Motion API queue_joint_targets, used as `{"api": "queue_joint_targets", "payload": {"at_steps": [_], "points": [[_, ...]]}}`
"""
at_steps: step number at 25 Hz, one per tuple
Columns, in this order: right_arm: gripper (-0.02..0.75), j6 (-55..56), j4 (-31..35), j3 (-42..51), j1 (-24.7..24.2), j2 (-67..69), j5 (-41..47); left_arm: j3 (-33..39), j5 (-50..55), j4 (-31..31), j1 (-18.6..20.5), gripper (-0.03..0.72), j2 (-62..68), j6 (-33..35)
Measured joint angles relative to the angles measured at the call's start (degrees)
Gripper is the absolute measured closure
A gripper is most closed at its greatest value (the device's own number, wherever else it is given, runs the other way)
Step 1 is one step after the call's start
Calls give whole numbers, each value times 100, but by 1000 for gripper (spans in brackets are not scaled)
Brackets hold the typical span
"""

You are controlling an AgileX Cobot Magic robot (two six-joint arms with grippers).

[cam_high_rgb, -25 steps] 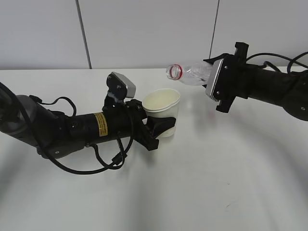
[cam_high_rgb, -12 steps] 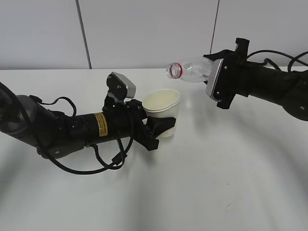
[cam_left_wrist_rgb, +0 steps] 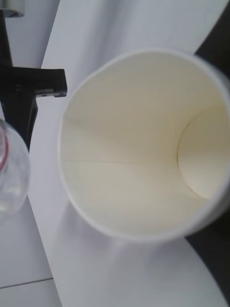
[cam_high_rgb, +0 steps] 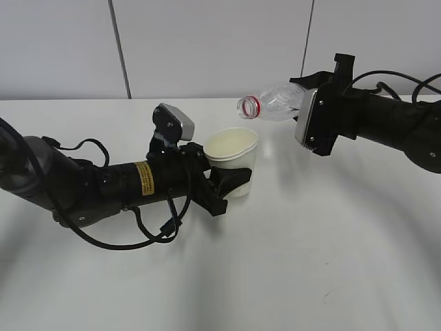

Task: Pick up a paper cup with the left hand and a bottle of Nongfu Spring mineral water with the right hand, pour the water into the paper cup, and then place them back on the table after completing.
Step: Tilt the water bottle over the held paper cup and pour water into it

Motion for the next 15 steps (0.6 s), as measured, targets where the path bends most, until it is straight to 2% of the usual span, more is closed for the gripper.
{"api": "queue_joint_targets", "payload": {"at_steps": [15], "points": [[342, -520, 10, 0, 0, 0, -205, 0, 2, 0, 0, 314, 0, 0]]}}
